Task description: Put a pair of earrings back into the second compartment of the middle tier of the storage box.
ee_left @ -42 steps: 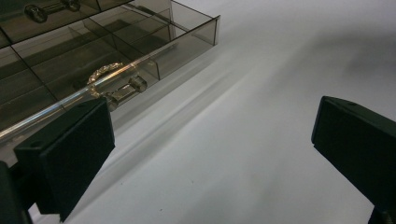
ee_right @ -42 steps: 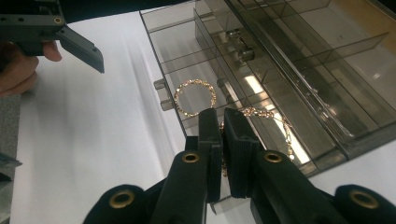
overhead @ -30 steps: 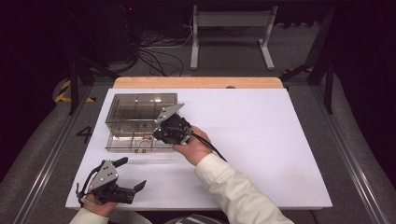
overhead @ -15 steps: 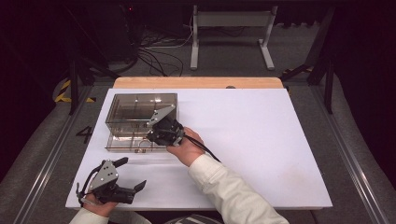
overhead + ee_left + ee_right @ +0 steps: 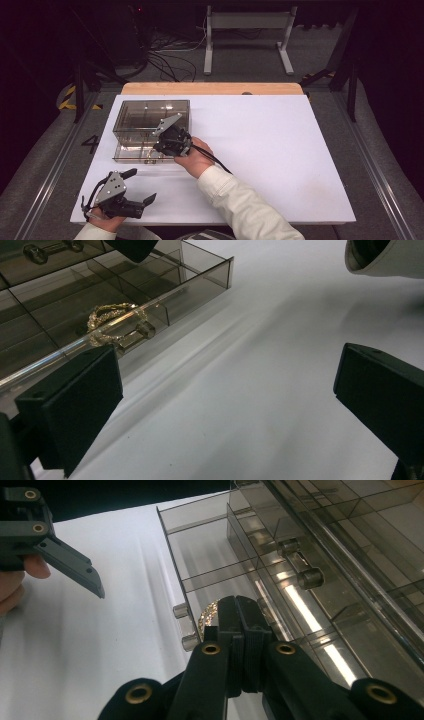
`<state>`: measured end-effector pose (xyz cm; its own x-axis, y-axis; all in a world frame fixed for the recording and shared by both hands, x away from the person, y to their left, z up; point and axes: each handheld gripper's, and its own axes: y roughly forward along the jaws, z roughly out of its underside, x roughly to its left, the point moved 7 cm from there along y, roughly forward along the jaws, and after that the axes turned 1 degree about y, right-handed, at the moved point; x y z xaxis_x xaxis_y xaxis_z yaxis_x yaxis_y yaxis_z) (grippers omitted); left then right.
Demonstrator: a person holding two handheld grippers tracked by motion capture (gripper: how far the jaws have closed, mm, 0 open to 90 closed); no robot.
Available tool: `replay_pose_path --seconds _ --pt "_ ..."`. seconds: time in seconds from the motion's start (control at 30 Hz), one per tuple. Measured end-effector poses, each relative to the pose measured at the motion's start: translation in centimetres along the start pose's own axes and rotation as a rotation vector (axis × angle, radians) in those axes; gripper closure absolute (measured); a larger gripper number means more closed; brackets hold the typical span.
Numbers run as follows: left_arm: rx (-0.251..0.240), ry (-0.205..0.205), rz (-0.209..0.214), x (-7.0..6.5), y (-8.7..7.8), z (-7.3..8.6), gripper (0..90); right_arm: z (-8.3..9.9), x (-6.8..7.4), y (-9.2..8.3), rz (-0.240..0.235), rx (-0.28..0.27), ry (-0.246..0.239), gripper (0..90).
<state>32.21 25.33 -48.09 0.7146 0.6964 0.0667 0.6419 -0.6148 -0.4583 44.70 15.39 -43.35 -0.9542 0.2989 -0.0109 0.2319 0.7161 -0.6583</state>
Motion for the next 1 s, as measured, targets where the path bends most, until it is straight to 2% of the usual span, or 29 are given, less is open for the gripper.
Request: replay_pose_path --seconds 0.2,0.4,0.47,0.63,0.73,1.0 --pt "0.000 -0.001 -0.001 0.0 0.0 0.0 0.2 -0.1 -0.2 -0.5 0.002 -0.008 0.005 90.0" --pt "-0.001 -0.003 -0.004 0.1 0.0 0.0 0.2 0.0 -0.5 -2.4 -0.008 -0.013 0.024 88.7" --pt "-0.001 -0.007 -0.007 0.1 0.0 0.0 0.2 0.2 -0.7 -3.2 -0.018 -0.027 0.038 84.3" --pt "-0.002 -0.009 -0.009 0.2 0.0 -0.1 0.2 0.9 -1.4 -5.3 -0.036 -0.070 0.072 64.1" --pt "-0.002 -0.017 -0.011 0.2 0.0 -0.1 0.2 1.3 -1.7 -6.3 -0.047 -0.089 0.090 55.5" --pt "-0.005 -0.016 -0.010 0.3 -0.1 -0.1 0.2 2.2 -2.3 -8.0 -0.035 -0.116 0.089 44.9"
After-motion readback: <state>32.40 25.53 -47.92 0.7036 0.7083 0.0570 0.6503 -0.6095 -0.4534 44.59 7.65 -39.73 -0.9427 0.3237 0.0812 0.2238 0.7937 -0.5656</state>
